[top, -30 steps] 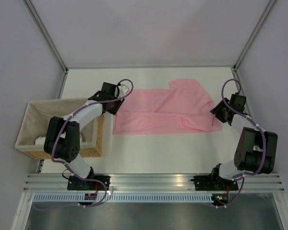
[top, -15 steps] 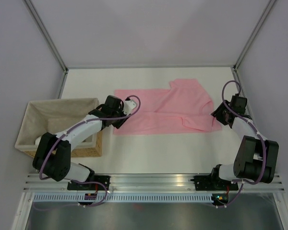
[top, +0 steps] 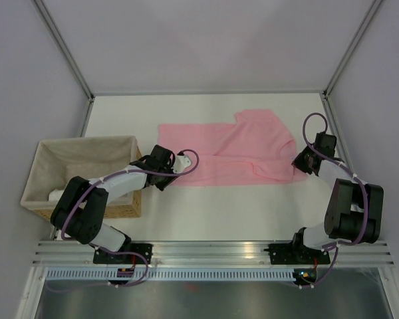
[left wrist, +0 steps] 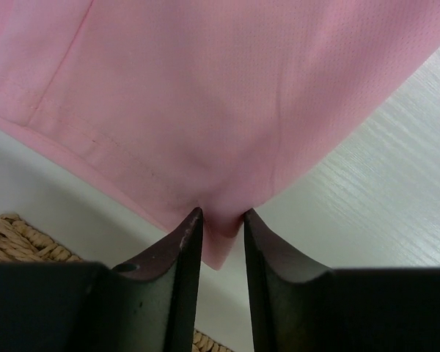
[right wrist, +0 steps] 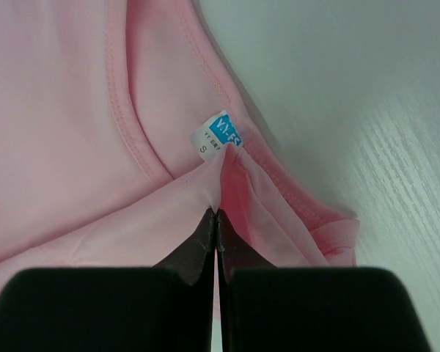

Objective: Roll the t-shirts
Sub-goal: Fold the tshirt

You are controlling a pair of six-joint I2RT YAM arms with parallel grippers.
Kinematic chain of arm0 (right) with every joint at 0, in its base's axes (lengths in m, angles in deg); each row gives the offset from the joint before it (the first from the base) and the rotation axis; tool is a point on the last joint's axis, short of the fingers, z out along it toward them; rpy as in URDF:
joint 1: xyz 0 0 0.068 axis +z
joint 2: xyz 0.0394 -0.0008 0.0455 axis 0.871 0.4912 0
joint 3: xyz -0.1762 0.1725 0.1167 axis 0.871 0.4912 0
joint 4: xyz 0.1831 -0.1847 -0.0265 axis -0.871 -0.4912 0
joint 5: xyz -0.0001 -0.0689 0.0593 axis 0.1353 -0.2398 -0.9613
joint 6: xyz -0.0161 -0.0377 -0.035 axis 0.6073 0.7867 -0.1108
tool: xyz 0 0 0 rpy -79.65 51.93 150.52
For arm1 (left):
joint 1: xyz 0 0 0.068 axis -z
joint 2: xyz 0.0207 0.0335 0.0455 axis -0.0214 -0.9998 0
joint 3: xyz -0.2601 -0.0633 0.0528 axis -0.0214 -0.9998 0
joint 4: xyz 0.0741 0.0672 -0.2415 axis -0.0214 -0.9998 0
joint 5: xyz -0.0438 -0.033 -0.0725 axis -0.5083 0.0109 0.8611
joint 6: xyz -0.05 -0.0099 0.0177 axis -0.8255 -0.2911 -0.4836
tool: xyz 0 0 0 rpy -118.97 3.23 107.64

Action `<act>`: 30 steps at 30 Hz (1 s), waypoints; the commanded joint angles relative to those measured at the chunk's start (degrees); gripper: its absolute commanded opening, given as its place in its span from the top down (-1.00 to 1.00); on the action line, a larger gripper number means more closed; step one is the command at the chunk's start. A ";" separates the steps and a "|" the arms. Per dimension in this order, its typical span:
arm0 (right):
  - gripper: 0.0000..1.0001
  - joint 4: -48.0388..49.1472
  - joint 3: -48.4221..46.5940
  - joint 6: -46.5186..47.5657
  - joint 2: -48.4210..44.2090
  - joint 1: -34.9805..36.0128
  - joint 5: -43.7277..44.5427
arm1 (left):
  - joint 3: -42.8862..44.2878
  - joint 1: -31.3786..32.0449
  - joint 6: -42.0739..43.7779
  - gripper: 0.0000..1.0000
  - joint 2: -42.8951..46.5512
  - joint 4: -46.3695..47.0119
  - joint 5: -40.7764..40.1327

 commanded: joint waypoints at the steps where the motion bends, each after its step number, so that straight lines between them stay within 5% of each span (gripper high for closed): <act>1: 0.99 3.10 -2.80 -1.24 -0.38 0.14 1.97 | -1.98 -0.13 2.18 0.33 -1.30 2.42 -0.80; 10: 0.99 3.55 -4.39 -0.19 5.77 0.14 3.11 | -2.86 -0.12 2.10 0.39 -2.18 2.95 -0.71; 13: 0.78 2.23 -3.78 0.43 5.43 0.14 4.60 | -2.78 -0.13 1.57 0.38 -1.04 1.37 0.25; 16: 0.36 0.21 -3.77 0.78 2.10 0.14 5.66 | -2.60 -0.13 1.65 0.32 0.72 -0.39 1.92; 25: 0.13 -8.76 2.20 -0.97 -16.01 0.05 16.21 | -2.16 0.31 3.85 0.13 5.64 -3.12 -0.36; 30: 0.14 -6.92 6.68 -3.08 -12.88 -0.04 13.84 | -2.78 0.40 5.78 0.07 4.51 -0.13 -0.80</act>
